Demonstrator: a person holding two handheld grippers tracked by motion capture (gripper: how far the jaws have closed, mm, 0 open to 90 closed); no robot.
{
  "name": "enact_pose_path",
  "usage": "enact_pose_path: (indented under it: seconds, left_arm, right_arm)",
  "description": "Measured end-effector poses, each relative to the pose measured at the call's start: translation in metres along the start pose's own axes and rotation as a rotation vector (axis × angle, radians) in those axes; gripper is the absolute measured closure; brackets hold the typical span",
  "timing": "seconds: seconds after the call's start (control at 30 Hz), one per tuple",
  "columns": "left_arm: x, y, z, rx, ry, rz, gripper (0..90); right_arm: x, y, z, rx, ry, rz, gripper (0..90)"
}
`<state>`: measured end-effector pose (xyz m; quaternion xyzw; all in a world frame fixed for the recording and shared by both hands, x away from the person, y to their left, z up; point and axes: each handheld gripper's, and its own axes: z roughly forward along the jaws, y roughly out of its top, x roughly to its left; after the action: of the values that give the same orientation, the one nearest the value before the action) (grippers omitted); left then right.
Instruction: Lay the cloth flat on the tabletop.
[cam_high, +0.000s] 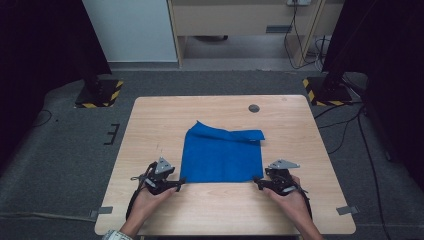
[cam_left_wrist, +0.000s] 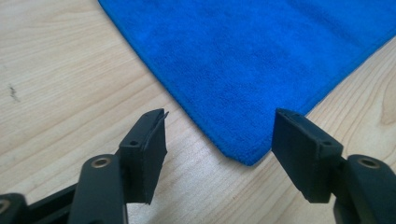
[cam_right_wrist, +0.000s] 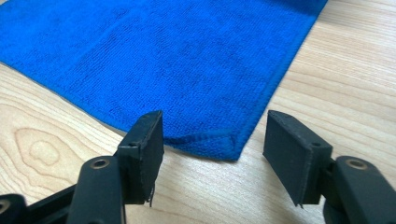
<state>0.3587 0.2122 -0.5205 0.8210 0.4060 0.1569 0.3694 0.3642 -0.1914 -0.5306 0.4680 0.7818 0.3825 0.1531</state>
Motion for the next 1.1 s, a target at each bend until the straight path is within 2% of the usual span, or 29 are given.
enact_pose_path:
  seconds: [0.13,0.33,0.43,0.5,0.7,0.8,0.83,0.9,0.93,0.97,1.0,1.03,1.1]
  left_arm:
    - [0.000,-0.001,0.003,0.007,-0.005,-0.002,33.1]
    - [-0.001,-0.001,0.004,0.011,-0.011,0.001,33.3]
    - [-0.002,-0.002,0.007,0.022,-0.013,0.009,34.3]
    - [-0.001,-0.003,0.009,0.031,-0.017,0.011,36.7]
    - [-0.003,-0.002,0.009,0.040,-0.011,0.036,43.5]
    - [-0.004,0.000,0.008,0.052,-0.005,0.047,53.6]
    - [-0.004,0.000,0.008,0.052,-0.005,0.047,57.2]
    - [-0.005,0.001,0.007,0.057,-0.007,0.064,66.6]
    - [-0.005,0.001,0.007,0.057,-0.007,0.064,70.2]
    - [-0.006,0.001,0.007,0.060,-0.008,0.068,70.2]
    - [-0.006,0.001,0.008,0.060,-0.008,0.070,77.7]
    - [-0.007,0.001,0.008,0.061,-0.011,0.074,77.7]
    - [-0.008,0.003,0.009,0.065,-0.014,0.078,83.9]
  right_arm:
    - [0.004,0.000,0.003,0.015,0.006,-0.006,33.7]
    - [0.006,0.000,0.004,0.015,-0.003,-0.024,34.0]
    - [0.009,-0.001,0.004,0.012,0.000,-0.048,38.9]
    - [0.011,-0.002,0.005,0.005,-0.005,-0.084,47.4]
    - [0.011,-0.002,0.005,0.003,-0.020,-0.117,62.4]
    - [0.012,-0.001,0.005,0.009,-0.010,-0.124,70.6]
    - [0.012,-0.001,0.005,0.009,-0.010,-0.124,70.6]
    - [0.014,0.001,0.007,0.006,-0.006,-0.127,78.3]
    - [0.014,0.001,0.007,0.006,-0.006,-0.127,78.3]
    - [0.015,0.001,0.007,0.008,-0.006,-0.129,80.5]
    - [0.016,0.003,0.009,0.010,-0.002,-0.129,83.9]
    - [0.016,0.003,0.009,0.010,-0.002,-0.129,83.9]
    - [0.017,0.004,0.010,0.012,0.002,-0.126,85.2]
